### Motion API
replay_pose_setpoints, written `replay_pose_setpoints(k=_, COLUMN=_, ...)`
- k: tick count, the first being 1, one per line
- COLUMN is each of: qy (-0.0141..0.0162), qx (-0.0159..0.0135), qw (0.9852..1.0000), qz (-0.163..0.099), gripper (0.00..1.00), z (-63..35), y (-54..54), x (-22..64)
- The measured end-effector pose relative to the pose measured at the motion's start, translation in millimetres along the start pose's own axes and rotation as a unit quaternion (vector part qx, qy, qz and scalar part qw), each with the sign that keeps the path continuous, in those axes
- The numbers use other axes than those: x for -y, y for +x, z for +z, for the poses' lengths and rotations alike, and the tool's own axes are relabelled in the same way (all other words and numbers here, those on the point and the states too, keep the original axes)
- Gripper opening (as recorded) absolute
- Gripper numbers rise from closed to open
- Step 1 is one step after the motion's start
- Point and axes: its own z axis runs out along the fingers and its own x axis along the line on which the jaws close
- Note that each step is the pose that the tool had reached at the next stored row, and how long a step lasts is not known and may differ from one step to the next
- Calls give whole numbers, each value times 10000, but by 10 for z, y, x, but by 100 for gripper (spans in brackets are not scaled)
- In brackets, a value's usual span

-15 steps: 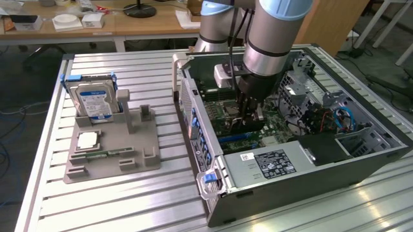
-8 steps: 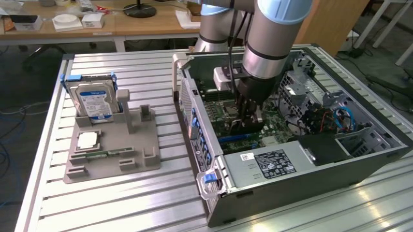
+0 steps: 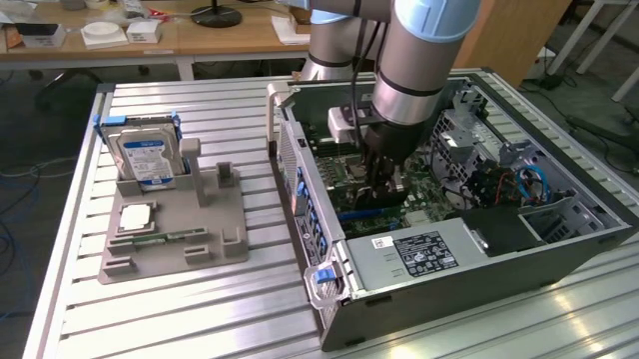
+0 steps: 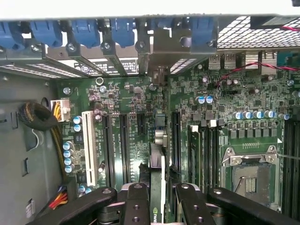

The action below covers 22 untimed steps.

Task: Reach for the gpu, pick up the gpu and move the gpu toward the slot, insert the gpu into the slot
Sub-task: 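Insert the gpu into the slot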

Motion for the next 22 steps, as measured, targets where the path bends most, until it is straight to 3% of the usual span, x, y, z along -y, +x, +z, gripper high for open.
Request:
replay_pose_setpoints(k=6, qy=-10, qx=-1, qw=10000, qz=1, gripper=27, z=39, y=6, x=-51)
replay_pose_setpoints(k=22, qy=-11, qx=0, qw=10000, qz=1, gripper=27, z=13, y=3, x=-52)
